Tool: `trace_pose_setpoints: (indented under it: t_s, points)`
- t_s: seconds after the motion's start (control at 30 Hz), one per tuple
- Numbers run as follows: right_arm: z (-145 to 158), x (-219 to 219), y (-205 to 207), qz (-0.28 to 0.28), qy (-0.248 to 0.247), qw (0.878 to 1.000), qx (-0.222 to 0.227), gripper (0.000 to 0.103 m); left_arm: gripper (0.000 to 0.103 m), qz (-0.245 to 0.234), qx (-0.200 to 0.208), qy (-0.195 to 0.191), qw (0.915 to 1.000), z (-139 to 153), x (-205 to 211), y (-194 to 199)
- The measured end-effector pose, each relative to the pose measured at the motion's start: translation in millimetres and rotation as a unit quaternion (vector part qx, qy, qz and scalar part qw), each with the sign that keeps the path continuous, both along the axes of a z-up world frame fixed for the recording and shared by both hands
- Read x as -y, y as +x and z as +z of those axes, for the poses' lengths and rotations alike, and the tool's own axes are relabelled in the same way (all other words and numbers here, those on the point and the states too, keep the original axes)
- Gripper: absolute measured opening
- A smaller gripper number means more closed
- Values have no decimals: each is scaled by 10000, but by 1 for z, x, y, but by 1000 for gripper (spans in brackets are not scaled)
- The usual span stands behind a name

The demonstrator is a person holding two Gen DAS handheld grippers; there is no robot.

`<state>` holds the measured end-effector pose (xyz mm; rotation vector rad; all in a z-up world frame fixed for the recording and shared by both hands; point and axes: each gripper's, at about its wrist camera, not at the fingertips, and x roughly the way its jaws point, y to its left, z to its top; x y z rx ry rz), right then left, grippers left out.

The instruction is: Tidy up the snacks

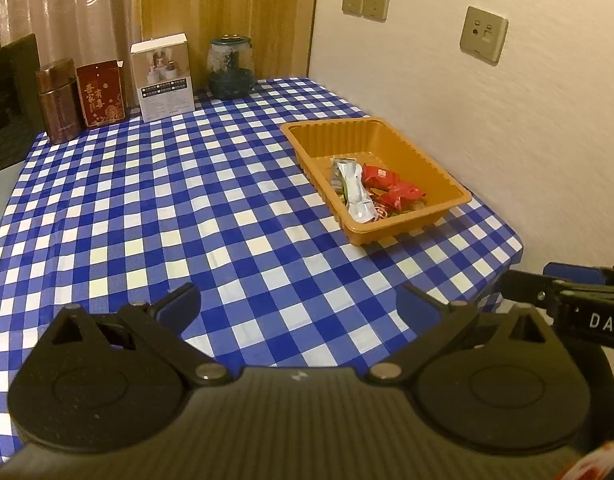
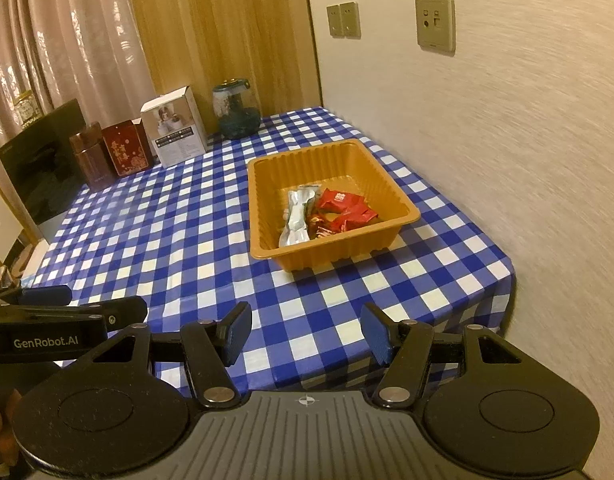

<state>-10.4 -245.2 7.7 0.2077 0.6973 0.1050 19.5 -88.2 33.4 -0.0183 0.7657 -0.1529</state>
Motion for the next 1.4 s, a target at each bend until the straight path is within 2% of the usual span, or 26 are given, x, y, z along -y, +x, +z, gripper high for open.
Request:
trace_pose_setpoints:
  t_s: [1.4]
  points:
    - [0,4,1,-33,-13,10000,3,60,103,-46,-5,-19,10000,3,4,-1]
